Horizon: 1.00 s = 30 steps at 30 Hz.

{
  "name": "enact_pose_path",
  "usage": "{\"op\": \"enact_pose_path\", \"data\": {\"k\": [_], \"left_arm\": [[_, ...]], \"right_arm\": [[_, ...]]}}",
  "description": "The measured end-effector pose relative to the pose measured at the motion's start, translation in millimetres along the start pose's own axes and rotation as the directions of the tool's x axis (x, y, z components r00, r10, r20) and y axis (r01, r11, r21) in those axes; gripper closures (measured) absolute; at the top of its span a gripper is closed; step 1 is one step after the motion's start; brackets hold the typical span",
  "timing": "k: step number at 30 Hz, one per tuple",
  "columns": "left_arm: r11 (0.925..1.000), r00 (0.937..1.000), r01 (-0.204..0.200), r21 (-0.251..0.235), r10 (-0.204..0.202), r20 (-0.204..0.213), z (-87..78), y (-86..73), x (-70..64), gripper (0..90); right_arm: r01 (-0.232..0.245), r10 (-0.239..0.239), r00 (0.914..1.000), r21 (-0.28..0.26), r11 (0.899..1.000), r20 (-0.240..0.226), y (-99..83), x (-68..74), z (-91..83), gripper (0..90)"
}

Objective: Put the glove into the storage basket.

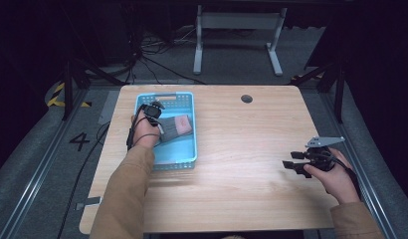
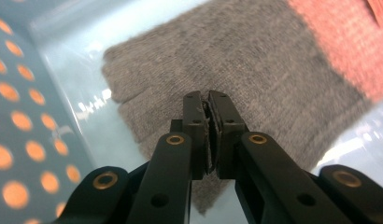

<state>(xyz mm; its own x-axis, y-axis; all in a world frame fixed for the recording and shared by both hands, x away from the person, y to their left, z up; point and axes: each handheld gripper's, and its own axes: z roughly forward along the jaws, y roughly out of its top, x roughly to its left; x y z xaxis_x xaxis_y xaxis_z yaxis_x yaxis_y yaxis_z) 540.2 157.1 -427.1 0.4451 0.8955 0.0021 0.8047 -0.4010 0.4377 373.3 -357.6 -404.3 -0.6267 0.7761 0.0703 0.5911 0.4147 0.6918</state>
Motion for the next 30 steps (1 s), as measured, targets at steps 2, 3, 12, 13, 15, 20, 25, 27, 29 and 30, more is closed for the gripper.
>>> {"op": "enact_pose_path", "data": {"k": [2, 3, 12, 13, 15, 20, 25, 27, 29, 30], "left_arm": [[0.9999, 1.0, 0.0, -0.011, 0.0, -0.007, 2.3, 3.6, 0.6, 86.2], [0.9999, 0.9999, -0.01, -0.014, 0.01, -0.009, 3.0, 4.6, 0.8, 86.1], [0.9971, 0.9993, -0.018, -0.075, 0.02, 0.032, -7.9, 3.3, -2.2, 79.3], [0.9961, 0.9989, -0.018, -0.086, 0.021, 0.041, -11.5, 2.4, -3.9, 79.4], [0.9939, 0.998, -0.023, -0.108, 0.029, 0.056, -19.5, 0.1, -8.3, 77.6], [0.9855, 0.9936, -0.055, -0.161, 0.07, 0.089, -40.7, -7.4, -22.6, 72.2], [0.9728, 0.9864, -0.085, -0.216, 0.113, 0.12, -63.5, -18.2, -39.3, 68.2], [0.9671, 0.9831, -0.093, -0.237, 0.127, 0.132, -71.8, -23.1, -45.9, 66.0], [0.9621, 0.9789, -0.103, -0.253, 0.143, 0.146, -80.3, -28.4, -52.7, 63.8], [0.9571, 0.9752, -0.115, -0.266, 0.159, 0.154, -86.0, -31.9, -57.3, 63.3]], "right_arm": [[-0.003, 0.003, 1.0, 0.003, 1.0, 0.002, -1.5, -1.3, -1.1, 44.1], [-0.005, 0.005, 1.0, 0.002, 1.0, 0.004, -2.3, -1.7, -1.6, 44.1], [0.005, -0.005, 1.0, -0.006, 1.0, -0.001, 0.3, 0.7, -2.0, 43.7], [0.007, -0.007, 1.0, -0.007, 1.0, -0.001, 1.3, 1.2, -1.6, 43.7], [0.014, -0.014, 0.9999, -0.01, 1.0, -0.006, 3.7, 2.4, -0.6, 43.8], [0.038, -0.038, 0.9992, -0.003, 0.999, -0.01, 7.6, 3.4, 2.8, 43.9], [0.067, -0.067, 0.9976, -0.01, 0.998, -0.017, 8.2, 6.3, 4.5, 44.0], [0.076, -0.077, 0.9966, -0.014, 0.997, -0.03, 6.1, 8.4, 5.9, 44.0], [0.084, -0.085, 0.9954, -0.023, 0.996, -0.043, 4.3, 10.1, 6.7, 44.0], [0.091, -0.092, 0.9947, -0.026, 0.995, -0.045, 3.8, 10.7, 6.9, 44.0]]}}
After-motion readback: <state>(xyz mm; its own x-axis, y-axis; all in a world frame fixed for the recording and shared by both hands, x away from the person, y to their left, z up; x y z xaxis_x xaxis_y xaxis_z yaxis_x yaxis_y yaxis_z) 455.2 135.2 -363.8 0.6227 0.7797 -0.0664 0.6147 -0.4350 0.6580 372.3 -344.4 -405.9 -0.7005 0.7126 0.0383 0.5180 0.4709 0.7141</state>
